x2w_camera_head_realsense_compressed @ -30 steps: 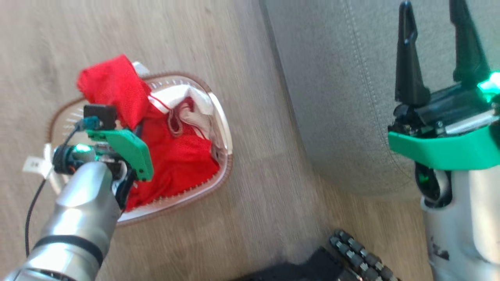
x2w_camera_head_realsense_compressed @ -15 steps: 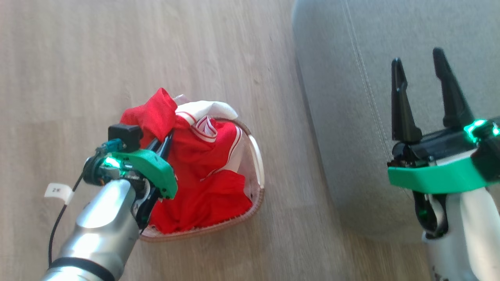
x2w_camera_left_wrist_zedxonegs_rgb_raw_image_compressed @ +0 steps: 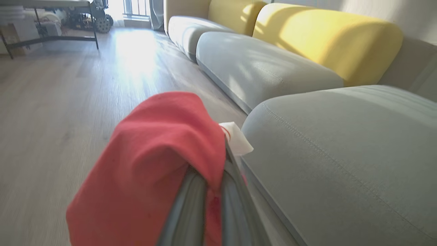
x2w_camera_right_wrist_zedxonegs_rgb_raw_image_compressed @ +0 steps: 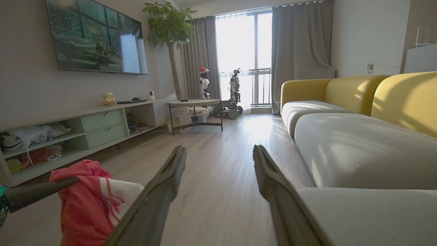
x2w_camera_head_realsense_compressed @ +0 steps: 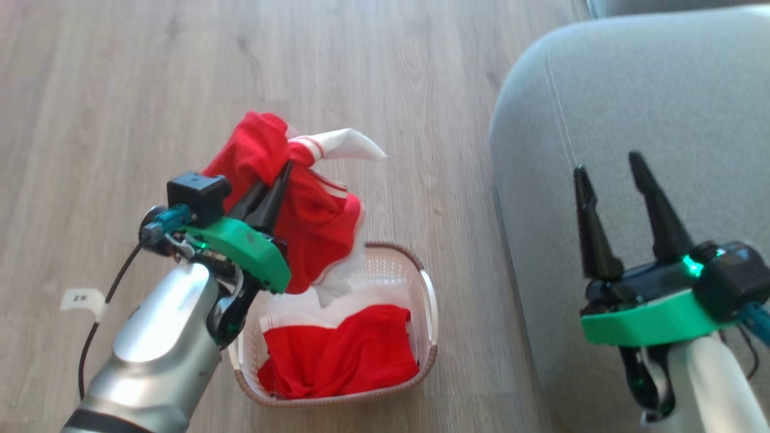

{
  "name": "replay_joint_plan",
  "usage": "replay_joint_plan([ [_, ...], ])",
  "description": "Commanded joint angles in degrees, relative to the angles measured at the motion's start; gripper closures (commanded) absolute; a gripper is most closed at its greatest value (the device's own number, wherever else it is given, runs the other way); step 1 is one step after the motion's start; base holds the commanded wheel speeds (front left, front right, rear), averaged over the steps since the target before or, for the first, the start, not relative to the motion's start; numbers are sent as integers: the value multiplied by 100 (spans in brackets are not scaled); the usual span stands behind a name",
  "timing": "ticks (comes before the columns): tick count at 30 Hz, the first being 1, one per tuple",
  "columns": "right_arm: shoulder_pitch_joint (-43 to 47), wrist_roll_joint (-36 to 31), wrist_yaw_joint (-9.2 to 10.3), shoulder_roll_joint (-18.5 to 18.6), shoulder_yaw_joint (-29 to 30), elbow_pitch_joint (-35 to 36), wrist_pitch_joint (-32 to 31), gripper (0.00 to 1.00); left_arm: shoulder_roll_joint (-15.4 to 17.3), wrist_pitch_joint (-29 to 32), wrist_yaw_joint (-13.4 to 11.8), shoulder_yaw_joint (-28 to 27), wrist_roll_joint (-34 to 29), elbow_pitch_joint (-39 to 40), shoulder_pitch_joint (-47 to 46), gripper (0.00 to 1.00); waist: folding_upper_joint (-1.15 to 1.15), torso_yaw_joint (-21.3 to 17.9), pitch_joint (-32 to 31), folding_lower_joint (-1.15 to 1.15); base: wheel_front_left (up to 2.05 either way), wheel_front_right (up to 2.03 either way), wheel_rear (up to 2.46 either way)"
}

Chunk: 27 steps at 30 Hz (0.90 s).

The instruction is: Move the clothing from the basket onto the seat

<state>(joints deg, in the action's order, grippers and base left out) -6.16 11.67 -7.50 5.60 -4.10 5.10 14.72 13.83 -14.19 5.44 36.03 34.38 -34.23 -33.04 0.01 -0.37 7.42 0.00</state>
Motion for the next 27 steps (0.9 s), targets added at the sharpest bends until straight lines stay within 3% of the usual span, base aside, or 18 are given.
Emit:
replay_joint_plan([
  [1,-49,21,1,60,-145,162,28,0,200,-47,-28,-270,-27,241,-207,100,-1,121,-197,0,0,0,0],
  [13,333,173,1,146,-715,23,28,0,336,716,-362,-275,66,2048,-378,100,-1,374,-615,0,0,0,0],
  [19,292,241,1,186,-1005,4,28,0,385,901,-467,-253,66,2352,-406,100,-1,377,-631,0,0,0,0],
  [27,-441,301,1,414,-2065,-679,28,0,379,1014,-487,-177,61,2464,-479,100,-1,426,-581,0,0,0,0],
])
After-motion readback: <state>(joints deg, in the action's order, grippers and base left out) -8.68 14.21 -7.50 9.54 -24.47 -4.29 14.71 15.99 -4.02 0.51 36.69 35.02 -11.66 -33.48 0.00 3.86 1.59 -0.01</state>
